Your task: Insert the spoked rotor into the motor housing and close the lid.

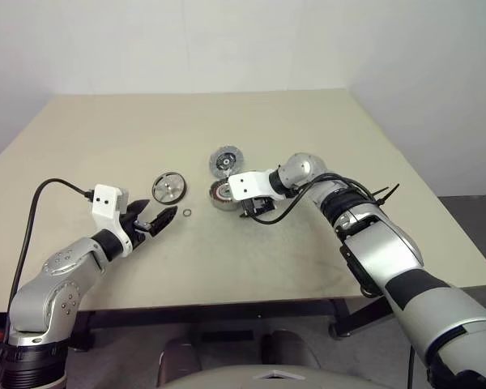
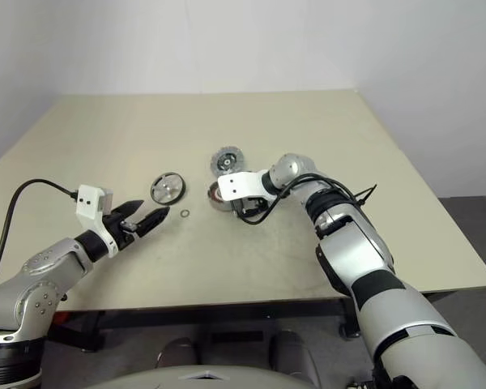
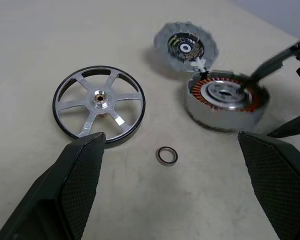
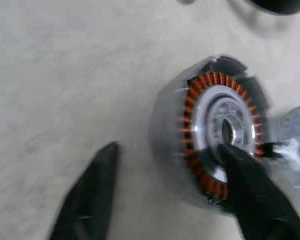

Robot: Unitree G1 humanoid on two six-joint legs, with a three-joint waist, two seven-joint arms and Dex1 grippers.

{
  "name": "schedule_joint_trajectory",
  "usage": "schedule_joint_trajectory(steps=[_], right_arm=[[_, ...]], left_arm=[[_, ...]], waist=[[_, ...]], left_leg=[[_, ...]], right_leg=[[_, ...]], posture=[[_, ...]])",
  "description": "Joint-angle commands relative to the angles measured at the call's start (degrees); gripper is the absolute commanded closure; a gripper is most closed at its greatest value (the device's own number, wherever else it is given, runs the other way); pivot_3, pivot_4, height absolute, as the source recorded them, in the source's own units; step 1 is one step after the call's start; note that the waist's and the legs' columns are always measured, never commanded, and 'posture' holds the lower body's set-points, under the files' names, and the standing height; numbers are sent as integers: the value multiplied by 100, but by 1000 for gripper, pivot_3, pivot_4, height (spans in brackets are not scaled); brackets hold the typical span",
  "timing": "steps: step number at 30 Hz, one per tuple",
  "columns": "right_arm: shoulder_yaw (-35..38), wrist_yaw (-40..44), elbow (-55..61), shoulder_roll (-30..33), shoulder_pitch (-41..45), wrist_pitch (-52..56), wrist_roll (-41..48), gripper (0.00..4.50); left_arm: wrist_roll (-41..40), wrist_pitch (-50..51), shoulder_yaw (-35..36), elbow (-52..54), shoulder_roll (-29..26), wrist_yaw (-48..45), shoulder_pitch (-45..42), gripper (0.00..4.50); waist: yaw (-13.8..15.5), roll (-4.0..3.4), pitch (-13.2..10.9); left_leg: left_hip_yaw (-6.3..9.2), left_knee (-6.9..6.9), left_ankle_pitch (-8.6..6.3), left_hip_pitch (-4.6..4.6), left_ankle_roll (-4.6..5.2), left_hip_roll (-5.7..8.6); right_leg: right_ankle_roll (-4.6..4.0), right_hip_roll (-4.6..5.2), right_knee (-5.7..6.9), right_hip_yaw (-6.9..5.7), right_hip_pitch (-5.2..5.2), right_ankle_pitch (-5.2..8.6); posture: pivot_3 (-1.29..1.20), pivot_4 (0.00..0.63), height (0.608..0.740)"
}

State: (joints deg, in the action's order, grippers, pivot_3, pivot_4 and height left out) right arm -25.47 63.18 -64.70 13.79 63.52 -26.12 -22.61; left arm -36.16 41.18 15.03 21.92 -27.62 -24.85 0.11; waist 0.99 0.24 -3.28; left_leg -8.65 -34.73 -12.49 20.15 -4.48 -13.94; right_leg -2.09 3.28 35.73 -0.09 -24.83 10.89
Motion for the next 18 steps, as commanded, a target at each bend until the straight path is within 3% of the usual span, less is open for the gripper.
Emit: schedule_joint_trajectory(steps=[1, 11, 18], right_arm=[[52, -99, 85, -14, 208, -74, 43, 376], [186, 89, 248, 7, 210, -14, 247, 376], [757, 798, 1459, -56, -152, 965, 1249, 376]], left_arm=[[-41, -67, 37, 172, 12, 2, -68, 0], [-26, -62, 32, 162, 12, -16, -67, 0], [-57, -14, 46, 154, -29, -63, -49, 0]], waist=[[-2, -1, -1], [9, -3, -2], [17, -5, -4]], left_leg=[[-1, 2, 0, 2, 0, 0], [-1, 7, 0, 3, 0, 0], [-1, 8, 0, 4, 0, 0]], right_leg=[[0, 0, -3, 0, -1, 0], [0, 1, -1, -1, -6, 0], [0, 0, -2, -1, -6, 0]], posture=[[0, 0, 740], [0, 0, 740], [0, 0, 740]])
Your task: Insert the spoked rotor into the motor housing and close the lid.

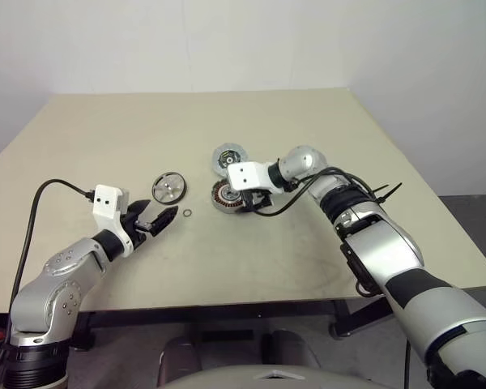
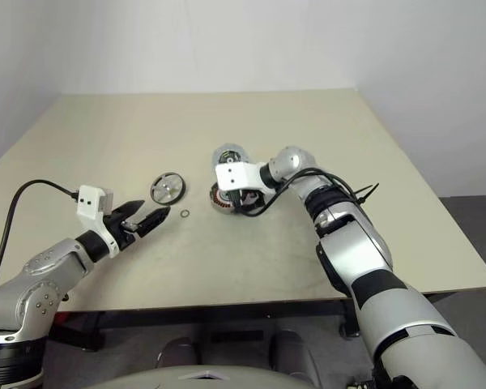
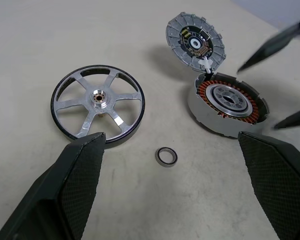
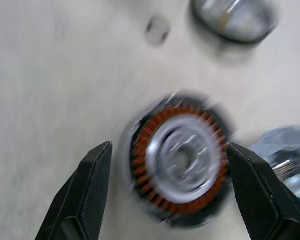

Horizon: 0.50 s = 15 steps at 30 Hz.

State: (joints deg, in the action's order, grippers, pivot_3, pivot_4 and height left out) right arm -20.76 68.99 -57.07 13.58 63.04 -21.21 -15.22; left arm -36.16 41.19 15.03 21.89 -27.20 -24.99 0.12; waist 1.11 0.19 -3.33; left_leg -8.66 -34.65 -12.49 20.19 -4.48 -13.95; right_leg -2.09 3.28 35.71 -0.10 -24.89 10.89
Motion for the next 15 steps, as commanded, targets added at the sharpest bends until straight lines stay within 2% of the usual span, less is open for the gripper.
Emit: schedule_joint_trajectory(steps=[1, 5, 8, 15], right_arm=[[368, 270, 1013, -80, -221, 767, 697, 376], [790, 9, 2409, -565, -779, 2661, 1553, 376], [821, -355, 2871, -823, -1111, 3570, 1737, 376], [424, -738, 3088, -1021, -1490, 3883, 1612, 376]], left_arm=[[-76, 12, 50, 166, -86, -70, -34, 0], [-153, 123, 89, 188, -207, -181, 40, 0], [-163, 159, 141, 132, -350, -294, 61, 0], [-135, 173, 193, -120, -697, -577, -71, 0]], waist=[[12, 1, 1], [17, 0, 0], [45, 0, 0], [144, 1, 0]], left_leg=[[0, 0, 0, -1, 0, 0], [0, 2, 1, -7, -1, 0], [2, 7, 7, -11, -11, -1], [3, 13, 13, -18, -23, 1]], right_leg=[[0, 0, 0, 1, 0, 0], [0, -1, 0, 2, 4, 0], [0, -2, 3, 1, 4, 0], [2, 0, 1, -1, 11, 1]], posture=[[0, 0, 740], [0, 0, 740], [0, 0, 740], [0, 0, 740]])
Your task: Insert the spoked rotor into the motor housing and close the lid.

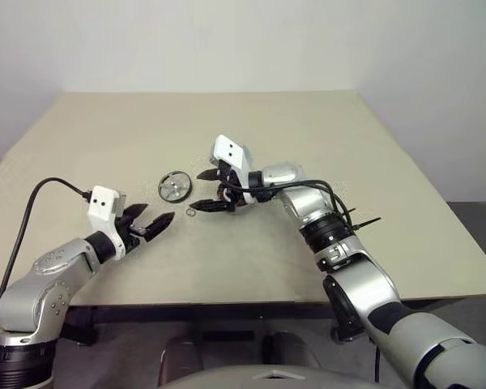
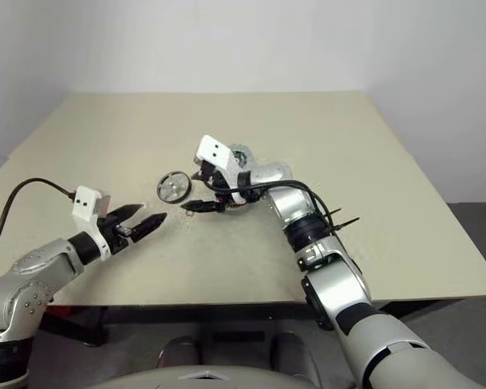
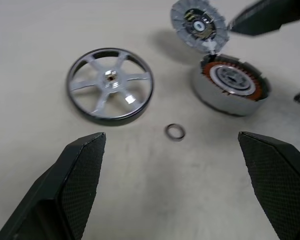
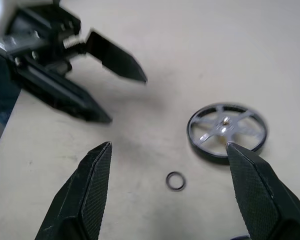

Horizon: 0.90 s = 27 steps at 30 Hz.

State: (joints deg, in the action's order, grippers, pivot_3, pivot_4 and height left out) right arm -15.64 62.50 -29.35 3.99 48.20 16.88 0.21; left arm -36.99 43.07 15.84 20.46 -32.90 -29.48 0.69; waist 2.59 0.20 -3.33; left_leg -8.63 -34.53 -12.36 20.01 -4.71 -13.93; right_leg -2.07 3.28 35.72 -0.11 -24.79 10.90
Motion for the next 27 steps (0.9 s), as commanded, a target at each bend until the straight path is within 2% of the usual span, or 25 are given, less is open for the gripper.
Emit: schedule_joint_trajectory(steps=[1, 10, 18, 27], right_arm=[[-150, -127, 289, -89, -49, 79, 50, 376], [-475, -553, -678, -284, -83, -390, -198, 376], [-316, -1086, -2012, -679, 420, -957, -293, 376], [-179, -1315, -2796, -798, 638, -1264, -355, 376]], left_arm=[[-48, -18, 118, 2, -161, -154, -130, 0], [-90, 27, 168, 141, -171, -151, 5, 0], [-121, -11, 159, 268, -110, -147, 46, 0], [-120, -30, 142, 337, -84, -119, 78, 0]], waist=[[-6, 0, 0], [-18, 1, 1], [-28, 0, 0], [-25, -1, 0]], left_leg=[[0, 1, 0, 0, 0, 0], [0, 16, 5, -3, -9, 0], [1, 17, 6, -3, -11, 0], [1, 18, 6, -2, -11, 0]], right_leg=[[0, 0, -1, 1, -1, 0], [0, -1, -3, 0, -2, 0], [0, -1, -2, -1, -4, 0], [0, 0, -1, -3, -3, 0]], posture=[[0, 0, 740], [0, 0, 740], [0, 0, 740], [0, 0, 740]])
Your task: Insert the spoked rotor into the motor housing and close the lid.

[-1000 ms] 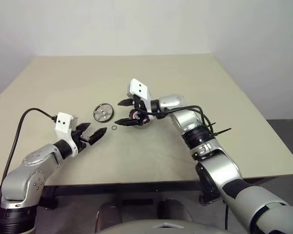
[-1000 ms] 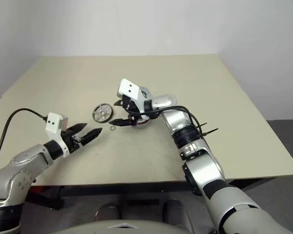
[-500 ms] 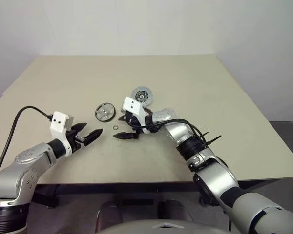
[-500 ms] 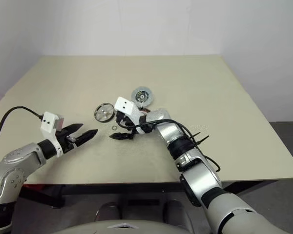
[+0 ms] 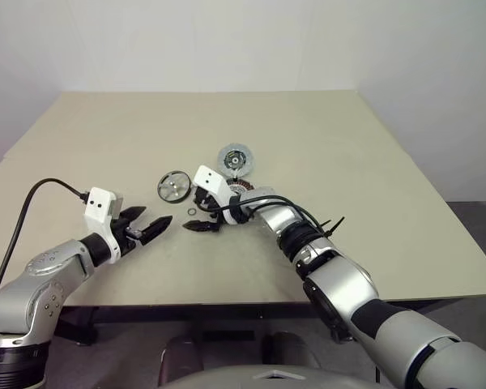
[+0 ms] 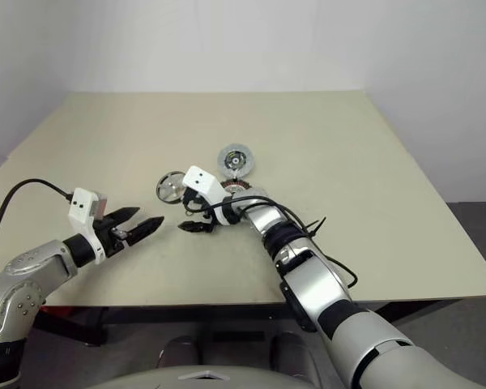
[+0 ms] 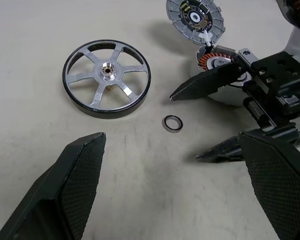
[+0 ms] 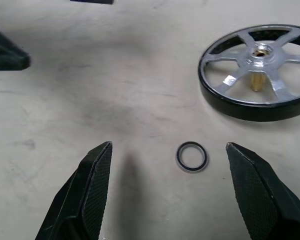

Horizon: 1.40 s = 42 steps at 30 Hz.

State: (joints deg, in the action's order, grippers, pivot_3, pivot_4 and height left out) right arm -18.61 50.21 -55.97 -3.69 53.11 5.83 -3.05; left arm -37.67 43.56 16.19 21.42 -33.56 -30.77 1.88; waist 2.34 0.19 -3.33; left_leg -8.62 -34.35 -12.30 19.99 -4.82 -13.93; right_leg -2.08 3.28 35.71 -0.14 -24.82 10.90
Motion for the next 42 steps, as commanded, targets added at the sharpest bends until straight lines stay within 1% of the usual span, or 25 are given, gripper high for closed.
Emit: schedule_joint_trajectory(steps=[1, 6, 13, 21, 26, 36, 42], right_arm=[[128, -111, -211, -30, 141, -180, -45, 376], [150, -159, -425, 0, 108, -286, -103, 376], [102, -88, -335, 7, -10, -273, -132, 376], [-103, 256, 332, 104, -422, -78, -247, 376], [-85, 297, 678, 144, -475, 69, -245, 376], [277, 313, 1060, 213, -185, 252, 92, 376], [529, 525, 1680, 346, -155, 511, 469, 376]], left_arm=[[-51, -79, 108, 243, -18, 9, -38, 0], [-36, -71, 114, 279, -26, 16, -5, 0], [-3, -74, 106, 270, -36, 37, -40, 0], [5, -104, 119, 261, -19, 73, -16, 0], [0, -120, 102, 258, 0, 96, -18, 0], [95, -189, -217, 213, 204, 106, -105, 0], [254, -275, -473, 108, 311, 99, -344, 0]], waist=[[-1, 0, 0], [3, 1, 1], [6, 1, 1], [18, 4, 3], [16, 5, 4], [14, 4, 3], [12, 5, 3]], left_leg=[[0, 0, 0, -1, 0, 0], [0, 0, 0, -8, -1, 1], [1, 0, 0, -13, -1, 1], [2, 0, 0, -12, 0, 1], [2, 0, 0, -12, 0, 1], [2, 0, 0, -12, -1, 0], [3, 0, 2, -13, -3, 0]], right_leg=[[0, 0, 1, 0, 0, 0], [0, 1, 2, 0, 8, 0], [0, 2, 2, -1, 15, 0], [0, 2, -2, -3, 19, 0], [0, 2, -4, -4, 18, 0], [0, 2, -2, -4, 18, 0], [0, 1, 1, -4, 18, 0]], posture=[[0, 0, 740], [0, 0, 740], [0, 0, 740], [0, 0, 740], [0, 0, 740], [0, 0, 740], [0, 0, 740]])
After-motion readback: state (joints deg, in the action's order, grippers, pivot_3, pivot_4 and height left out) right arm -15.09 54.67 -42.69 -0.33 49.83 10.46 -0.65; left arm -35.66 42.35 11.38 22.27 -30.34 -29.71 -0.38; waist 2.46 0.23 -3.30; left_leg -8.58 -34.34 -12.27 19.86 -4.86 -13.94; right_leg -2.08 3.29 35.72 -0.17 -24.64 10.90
